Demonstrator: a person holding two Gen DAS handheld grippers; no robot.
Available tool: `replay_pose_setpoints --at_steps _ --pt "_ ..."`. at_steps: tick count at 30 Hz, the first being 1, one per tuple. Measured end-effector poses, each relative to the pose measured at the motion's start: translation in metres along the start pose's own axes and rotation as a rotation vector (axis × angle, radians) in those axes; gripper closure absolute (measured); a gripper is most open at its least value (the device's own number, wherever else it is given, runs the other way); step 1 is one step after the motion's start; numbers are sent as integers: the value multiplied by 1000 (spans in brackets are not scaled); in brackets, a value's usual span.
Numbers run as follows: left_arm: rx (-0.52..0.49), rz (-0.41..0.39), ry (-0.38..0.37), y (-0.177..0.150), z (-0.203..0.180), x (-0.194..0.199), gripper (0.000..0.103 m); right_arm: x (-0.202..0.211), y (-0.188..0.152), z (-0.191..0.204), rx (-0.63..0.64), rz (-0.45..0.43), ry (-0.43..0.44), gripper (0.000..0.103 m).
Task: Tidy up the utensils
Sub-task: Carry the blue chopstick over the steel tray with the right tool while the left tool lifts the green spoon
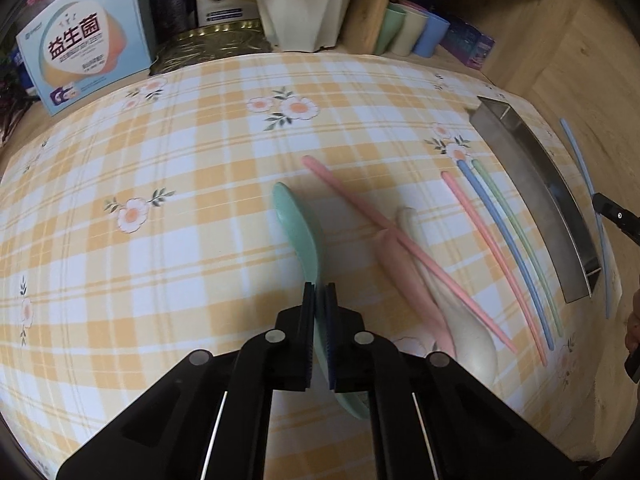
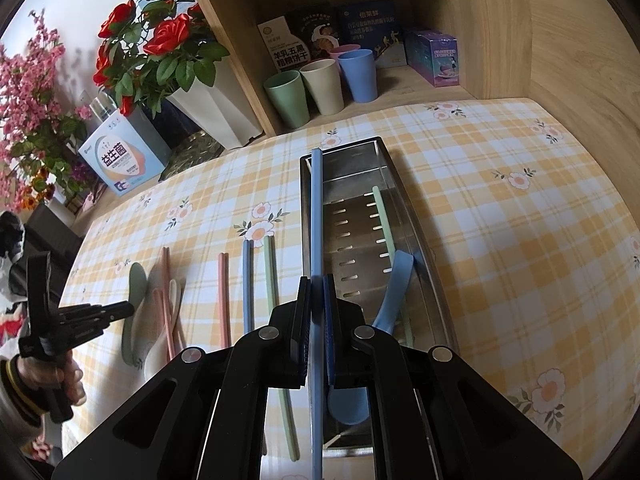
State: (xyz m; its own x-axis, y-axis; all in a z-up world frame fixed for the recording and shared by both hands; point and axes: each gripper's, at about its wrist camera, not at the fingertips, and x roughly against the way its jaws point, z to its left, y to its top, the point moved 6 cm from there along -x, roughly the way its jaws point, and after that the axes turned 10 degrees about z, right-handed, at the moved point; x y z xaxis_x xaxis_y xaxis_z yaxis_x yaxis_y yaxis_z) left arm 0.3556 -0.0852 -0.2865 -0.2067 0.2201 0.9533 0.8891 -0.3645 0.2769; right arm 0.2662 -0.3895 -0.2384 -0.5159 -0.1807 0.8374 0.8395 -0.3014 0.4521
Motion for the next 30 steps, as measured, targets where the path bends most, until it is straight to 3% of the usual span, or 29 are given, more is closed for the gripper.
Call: replay_pose_setpoints --at_steps 6,8,10,17,22,25,30 --pt "-15 17 -67 -1 -16 -1 93 0 -1 0 1 -2 4 97" --pt "-14 13 -106 -1 -24 0 67 1 -1 0 1 -3 4 97" --pt "-20 -11 -130 -1 -29 5 61 2 -1 -1 -2 -5 2 97" --pt "9 2 -98 -5 -22 1 61 1 -2 -1 -7 -3 7 97" --pt "45 24 -130 -6 -21 -6 62 1 -2 0 -4 0 7 97" --pt "49 42 -104 -6 -22 -13 75 1 -2 0 -6 -2 4 97" --pt "69 36 -85 -6 -21 -16 85 4 -1 -6 -9 -6 -5 97"
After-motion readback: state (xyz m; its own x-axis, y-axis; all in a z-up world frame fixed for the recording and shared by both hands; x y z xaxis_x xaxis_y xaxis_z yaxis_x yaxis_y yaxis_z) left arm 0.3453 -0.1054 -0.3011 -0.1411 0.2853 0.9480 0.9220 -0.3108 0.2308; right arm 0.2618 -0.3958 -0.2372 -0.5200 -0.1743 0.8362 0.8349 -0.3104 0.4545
